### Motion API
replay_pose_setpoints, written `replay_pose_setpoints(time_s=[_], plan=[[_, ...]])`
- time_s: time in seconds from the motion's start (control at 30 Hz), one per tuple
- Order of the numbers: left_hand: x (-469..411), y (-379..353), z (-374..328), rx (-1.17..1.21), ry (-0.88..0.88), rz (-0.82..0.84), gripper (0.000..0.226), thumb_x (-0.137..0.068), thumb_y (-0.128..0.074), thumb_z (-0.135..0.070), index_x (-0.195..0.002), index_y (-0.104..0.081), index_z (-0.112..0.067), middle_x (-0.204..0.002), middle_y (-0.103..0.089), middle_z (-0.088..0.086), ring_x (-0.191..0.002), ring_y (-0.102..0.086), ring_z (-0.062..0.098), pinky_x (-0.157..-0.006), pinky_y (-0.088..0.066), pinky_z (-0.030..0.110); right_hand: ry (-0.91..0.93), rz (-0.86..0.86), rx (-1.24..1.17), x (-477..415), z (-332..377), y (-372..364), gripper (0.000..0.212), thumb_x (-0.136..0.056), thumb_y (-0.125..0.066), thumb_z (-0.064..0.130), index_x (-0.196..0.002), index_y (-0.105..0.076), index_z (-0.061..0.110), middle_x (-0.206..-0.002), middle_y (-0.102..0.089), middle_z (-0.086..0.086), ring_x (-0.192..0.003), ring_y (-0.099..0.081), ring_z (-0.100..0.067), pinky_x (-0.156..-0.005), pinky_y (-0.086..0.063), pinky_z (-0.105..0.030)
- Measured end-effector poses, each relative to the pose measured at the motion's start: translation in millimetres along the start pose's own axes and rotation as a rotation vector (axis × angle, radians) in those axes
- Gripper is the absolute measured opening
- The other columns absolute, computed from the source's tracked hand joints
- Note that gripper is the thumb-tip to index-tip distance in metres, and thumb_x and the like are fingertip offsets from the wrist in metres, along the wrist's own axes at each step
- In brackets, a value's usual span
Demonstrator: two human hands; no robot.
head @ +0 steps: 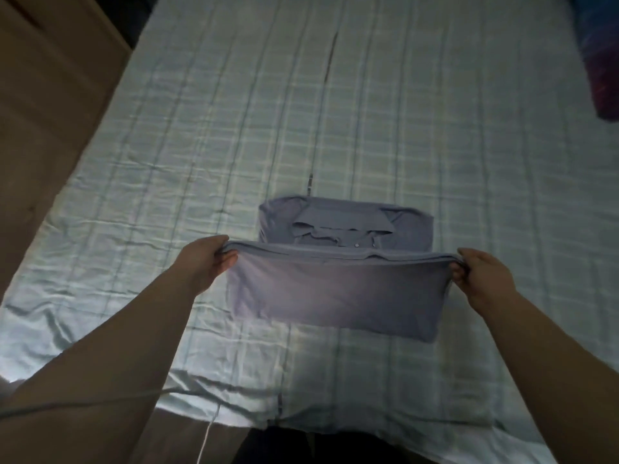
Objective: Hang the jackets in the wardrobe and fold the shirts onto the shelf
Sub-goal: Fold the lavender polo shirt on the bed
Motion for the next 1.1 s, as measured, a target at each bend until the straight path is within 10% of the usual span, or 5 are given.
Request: replay_pose_setpoints(time_s=[0.37, 0.47, 0.67, 0.87, 1.1], plan=[[-185.3, -102.3, -15.1, 0.08, 0.047, 0.06, 0.014, -0.099, -0.049, -0.005, -0.092, -0.061, -0.004, -0.083, -0.072, 0.015, -0.071, -0.073, 0.021, -0.059, -0.06, 0.028, 0.047, -0.098, -0.081, -172.5, -2.2, -80.8, 0.027, -0.099, -0.049, 0.008, -0.124, -0.058, 0.003, -0.086, -0.061, -0.007, -0.065, -0.06, -0.013, -0.049, -0.051, -0.017], [-215.8, -114.5, -0.7, 0.101, 0.074, 0.085, 0.017, -0.1, -0.045, -0.007, -0.089, -0.059, -0.006, -0.097, -0.067, 0.015, -0.079, -0.069, 0.02, -0.082, -0.059, 0.03, 0.039, -0.087, -0.201, -196.5, -18.2, -99.0, 0.028, -0.1, -0.05, 0.011, -0.125, -0.056, 0.0, -0.097, -0.063, -0.005, -0.066, -0.064, -0.001, -0.054, -0.048, -0.008], [-224.7, -118.6, 14.3, -0.008, -0.185, 0.066, 0.049, -0.098, -0.05, 0.003, -0.144, -0.038, -0.009, -0.121, -0.059, 0.017, -0.113, -0.061, 0.027, -0.1, -0.05, 0.036, 0.068, -0.152, -0.231, -225.5, -36.5, -110.5, 0.024, -0.091, -0.049, 0.0, -0.106, -0.052, 0.018, -0.104, -0.065, -0.018, -0.099, -0.07, -0.028, -0.064, -0.057, -0.022], [-207.3, -127.5, 51.2, -1.242, -1.112, 0.199, 0.046, -0.091, -0.048, -0.015, -0.137, -0.053, -0.01, -0.14, -0.051, 0.005, -0.133, -0.044, 0.02, -0.116, -0.029, 0.034, 0.76, -0.149, 0.804, -188.2, -54.0, -130.4, 0.041, -0.095, -0.045, 0.021, -0.135, -0.051, 0.012, -0.134, -0.057, -0.011, -0.117, -0.053, -0.023, -0.106, -0.034, -0.032], [-188.8, -192.9, 110.5, -1.746, -1.153, 0.212, 0.061, -0.097, -0.036, -0.049, -0.153, -0.033, -0.027, -0.16, -0.03, 0.009, -0.149, -0.022, 0.033, -0.116, -0.015, 0.061, 1.009, 0.046, 1.458, -172.4, -98.3, -184.3, 0.06, -0.094, -0.033, 0.042, -0.149, -0.038, 0.018, -0.158, -0.032, -0.012, -0.146, -0.028, -0.031, -0.118, -0.018, -0.057]])
Point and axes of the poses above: each hand's wrist, its own x-axis away from the middle knuckle, its own y-axis out of the back of the hand, z = x × y, the point moved 2 cm from there along -x, towards the middle knuckle
